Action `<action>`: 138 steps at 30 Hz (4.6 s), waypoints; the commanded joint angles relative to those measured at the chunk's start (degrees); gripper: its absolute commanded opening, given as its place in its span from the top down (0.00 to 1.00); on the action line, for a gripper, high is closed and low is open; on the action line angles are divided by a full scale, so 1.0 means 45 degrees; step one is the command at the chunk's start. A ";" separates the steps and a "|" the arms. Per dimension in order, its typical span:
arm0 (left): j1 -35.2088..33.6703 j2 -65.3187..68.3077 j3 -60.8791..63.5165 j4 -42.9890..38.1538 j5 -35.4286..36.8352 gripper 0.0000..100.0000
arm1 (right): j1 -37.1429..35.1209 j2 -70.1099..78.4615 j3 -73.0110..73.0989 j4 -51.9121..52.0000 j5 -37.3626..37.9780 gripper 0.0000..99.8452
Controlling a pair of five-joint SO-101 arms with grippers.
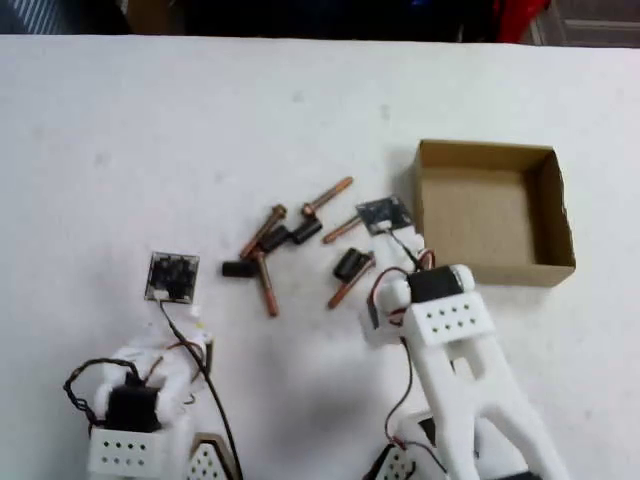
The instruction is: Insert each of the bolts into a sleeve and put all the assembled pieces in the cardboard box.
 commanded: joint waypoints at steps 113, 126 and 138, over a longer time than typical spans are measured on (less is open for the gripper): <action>0.0127 -0.0068 0.0000 0.0059 0.0000 0.98 | -0.0947 -0.9739 -0.0586 -0.2549 0.3243 0.98; 0.0127 -0.0068 0.0000 0.0039 0.0000 0.98 | -0.0908 -1.0559 -0.2598 -0.1045 0.3360 0.98; 0.0088 -0.0068 0.0000 -0.1055 -0.0059 0.98 | -0.0615 -1.2552 -0.2813 -0.0576 0.3868 0.98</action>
